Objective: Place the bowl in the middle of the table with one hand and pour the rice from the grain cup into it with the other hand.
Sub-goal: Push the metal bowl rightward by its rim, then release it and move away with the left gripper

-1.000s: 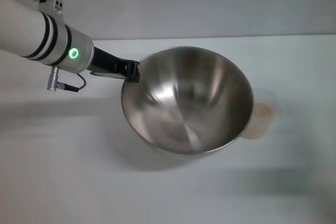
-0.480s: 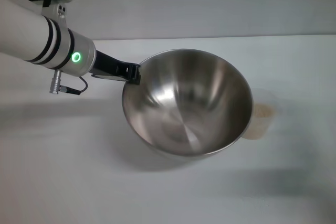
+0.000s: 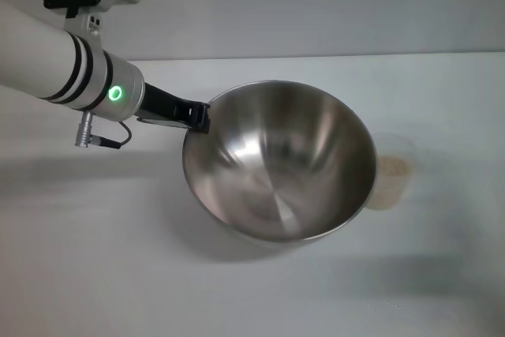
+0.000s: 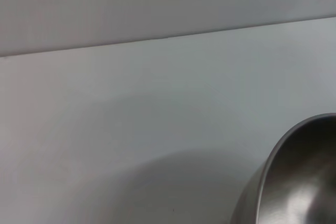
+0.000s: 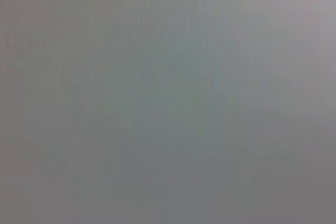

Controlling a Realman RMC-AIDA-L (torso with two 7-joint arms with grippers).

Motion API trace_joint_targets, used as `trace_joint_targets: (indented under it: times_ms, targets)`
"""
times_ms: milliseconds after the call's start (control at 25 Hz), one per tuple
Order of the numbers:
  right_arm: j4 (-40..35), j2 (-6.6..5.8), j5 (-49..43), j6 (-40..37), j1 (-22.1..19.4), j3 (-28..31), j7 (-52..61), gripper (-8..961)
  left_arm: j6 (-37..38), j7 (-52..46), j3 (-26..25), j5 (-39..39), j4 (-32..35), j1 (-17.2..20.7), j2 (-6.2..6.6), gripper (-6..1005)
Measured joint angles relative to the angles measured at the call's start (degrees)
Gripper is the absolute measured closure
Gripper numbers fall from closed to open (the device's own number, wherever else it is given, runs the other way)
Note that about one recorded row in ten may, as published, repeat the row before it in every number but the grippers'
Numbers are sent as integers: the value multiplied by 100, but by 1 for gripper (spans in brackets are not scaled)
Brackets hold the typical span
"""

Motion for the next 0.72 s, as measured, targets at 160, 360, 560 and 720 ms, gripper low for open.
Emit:
trace_joint_targets:
  times_ms: [160, 360, 560, 720]
  targets:
    - [3, 4, 0, -9, -14, 0, 0, 354, 35, 0, 40, 0, 38, 6, 0, 920]
    - [24, 10, 0, -63, -55, 0, 0, 354, 69, 3, 41, 7, 52, 14, 0, 918]
    - [35, 13, -1, -81, -72, 0, 0, 354, 116, 8, 48, 18, 89, 29, 1, 915]
    - [35, 13, -3, -87, -81, 0, 0, 354, 116, 8, 49, 17, 102, 29, 5, 913]
